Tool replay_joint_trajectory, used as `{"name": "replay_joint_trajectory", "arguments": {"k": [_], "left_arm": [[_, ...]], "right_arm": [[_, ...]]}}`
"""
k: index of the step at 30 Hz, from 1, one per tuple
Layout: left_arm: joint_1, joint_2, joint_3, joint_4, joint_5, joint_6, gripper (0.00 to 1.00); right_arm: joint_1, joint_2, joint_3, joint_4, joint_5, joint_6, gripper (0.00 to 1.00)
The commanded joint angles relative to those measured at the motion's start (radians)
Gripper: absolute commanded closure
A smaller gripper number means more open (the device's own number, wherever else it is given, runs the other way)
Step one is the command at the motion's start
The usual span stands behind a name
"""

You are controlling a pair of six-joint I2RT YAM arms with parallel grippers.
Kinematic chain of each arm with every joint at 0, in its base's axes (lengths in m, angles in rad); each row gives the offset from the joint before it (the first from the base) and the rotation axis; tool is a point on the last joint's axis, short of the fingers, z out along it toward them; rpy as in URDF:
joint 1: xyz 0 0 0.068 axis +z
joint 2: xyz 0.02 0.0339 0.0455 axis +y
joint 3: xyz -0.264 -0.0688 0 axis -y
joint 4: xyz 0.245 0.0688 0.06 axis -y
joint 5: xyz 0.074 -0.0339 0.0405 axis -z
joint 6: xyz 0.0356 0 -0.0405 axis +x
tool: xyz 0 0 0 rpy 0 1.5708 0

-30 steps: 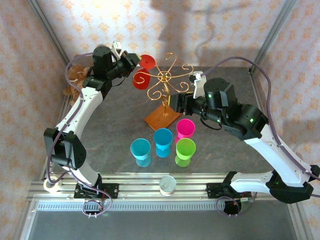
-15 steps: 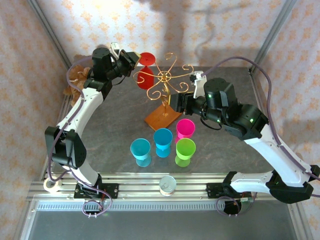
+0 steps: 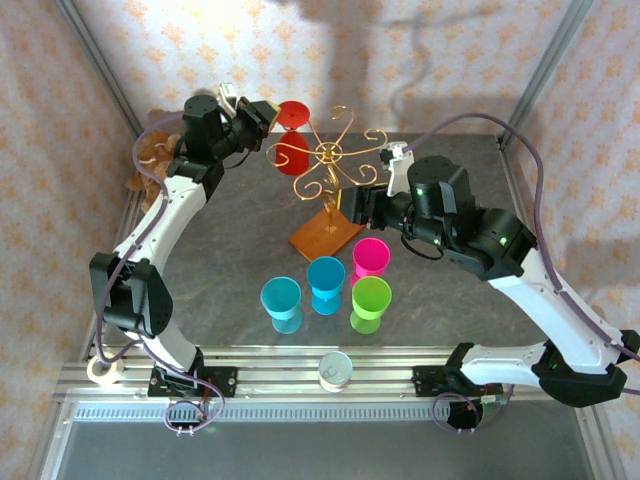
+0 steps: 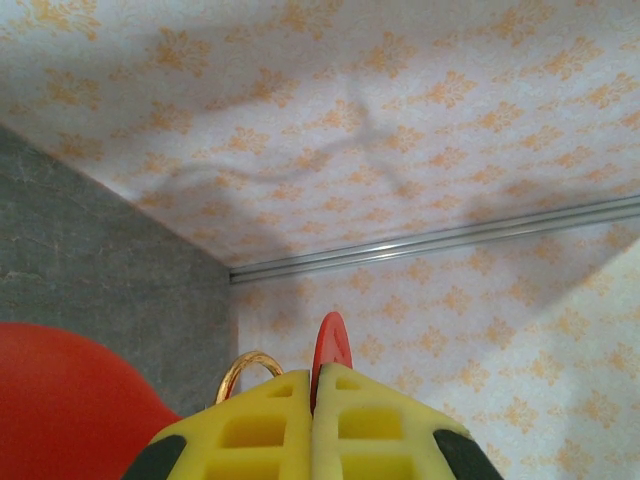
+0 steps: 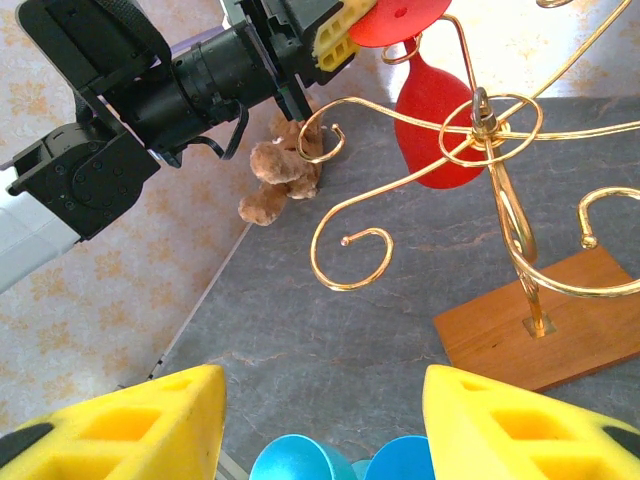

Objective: Take the wine glass off the wine glass rack

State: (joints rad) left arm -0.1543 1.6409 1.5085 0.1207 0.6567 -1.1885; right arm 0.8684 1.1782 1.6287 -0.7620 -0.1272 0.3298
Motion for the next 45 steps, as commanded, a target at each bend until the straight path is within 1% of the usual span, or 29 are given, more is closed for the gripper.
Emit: {"name": "replay_joint_trajectory", "arguments": {"k": [1, 5, 17, 27, 39, 45], "left_arm": [[0.010, 0.004, 0.010, 0.022, -0.025, 0.011, 1.00], [0.012, 0.008, 0.014, 0.011, -0.039, 0.024, 1.00], [0.012, 0.054, 0.085, -0.016, -0.030, 0.039, 1.00], [0.009, 0.073, 0.132, -0.048, 0.026, 0.087, 1.00], [0.007, 0.098, 0.162, -0.046, 0.084, 0.081, 1.00], [0.001, 0.081, 0.140, -0.024, 0.105, 0.081, 1.00]], "right_arm": [[-0.004, -0.012, 0.002, 0.016, 0.025, 0.005, 0.45], [-0.005, -0.014, 0.000, 0.016, 0.025, 0.005, 0.45], [-0.005, -0.012, 0.004, 0.013, 0.026, 0.002, 0.45], [-0.005, -0.008, 0.008, 0.010, 0.028, -0.004, 0.45], [-0.005, 0.000, 0.016, 0.013, 0.018, 0.004, 0.45], [-0.005, -0.002, 0.014, 0.008, 0.023, 0.004, 0.45]]}}
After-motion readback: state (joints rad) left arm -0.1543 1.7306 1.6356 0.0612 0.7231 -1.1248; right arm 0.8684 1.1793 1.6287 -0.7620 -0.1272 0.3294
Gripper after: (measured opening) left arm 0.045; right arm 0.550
